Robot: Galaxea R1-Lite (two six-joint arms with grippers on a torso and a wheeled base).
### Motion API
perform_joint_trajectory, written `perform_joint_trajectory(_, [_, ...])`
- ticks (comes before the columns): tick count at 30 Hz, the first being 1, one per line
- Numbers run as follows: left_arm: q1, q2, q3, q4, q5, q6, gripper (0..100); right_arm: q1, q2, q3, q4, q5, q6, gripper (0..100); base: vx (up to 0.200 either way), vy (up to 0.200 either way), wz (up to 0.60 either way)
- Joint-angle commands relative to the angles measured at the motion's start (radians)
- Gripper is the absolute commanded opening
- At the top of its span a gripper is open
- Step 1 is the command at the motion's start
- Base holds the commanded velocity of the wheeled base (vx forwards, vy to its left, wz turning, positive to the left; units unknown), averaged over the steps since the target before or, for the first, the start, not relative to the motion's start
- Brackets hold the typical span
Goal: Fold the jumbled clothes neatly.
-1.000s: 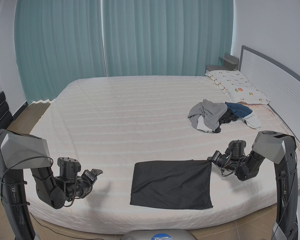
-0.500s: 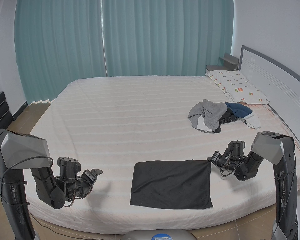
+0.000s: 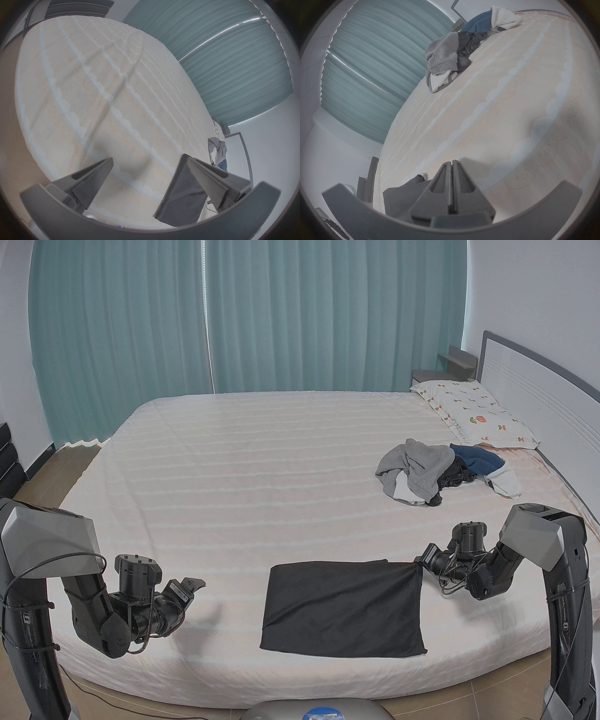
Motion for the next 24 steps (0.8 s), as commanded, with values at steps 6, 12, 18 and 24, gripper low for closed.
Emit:
perform_joint_trajectory(6, [0.0, 0.001, 0.0, 0.0, 0.001, 0.0, 100, 0.002, 0.012, -0.009, 0.002, -0.003, 0.001, 0, 0.0, 0.0, 0.0])
perform_joint_trajectory(12, [0.0, 0.0, 0.0, 0.0, -0.001, 0.0, 100, 0.0, 0.004, -0.001, -0.012, 0.0, 0.012, 100, 0.0, 0.0, 0.0])
perform_joint_trajectory(18, [0.0, 0.0, 0.0, 0.0, -0.001, -0.002, 100, -0.008, -0.026, 0.02, -0.044, 0.003, 0.085, 100, 0.0, 0.0, 0.0])
perform_joint_trajectory(24, [-0.002, -0.002, 0.0, 0.0, 0.001, -0.002, 100, -0.006, -0.026, 0.025, -0.059, 0.005, 0.096, 100, 0.0, 0.0, 0.0])
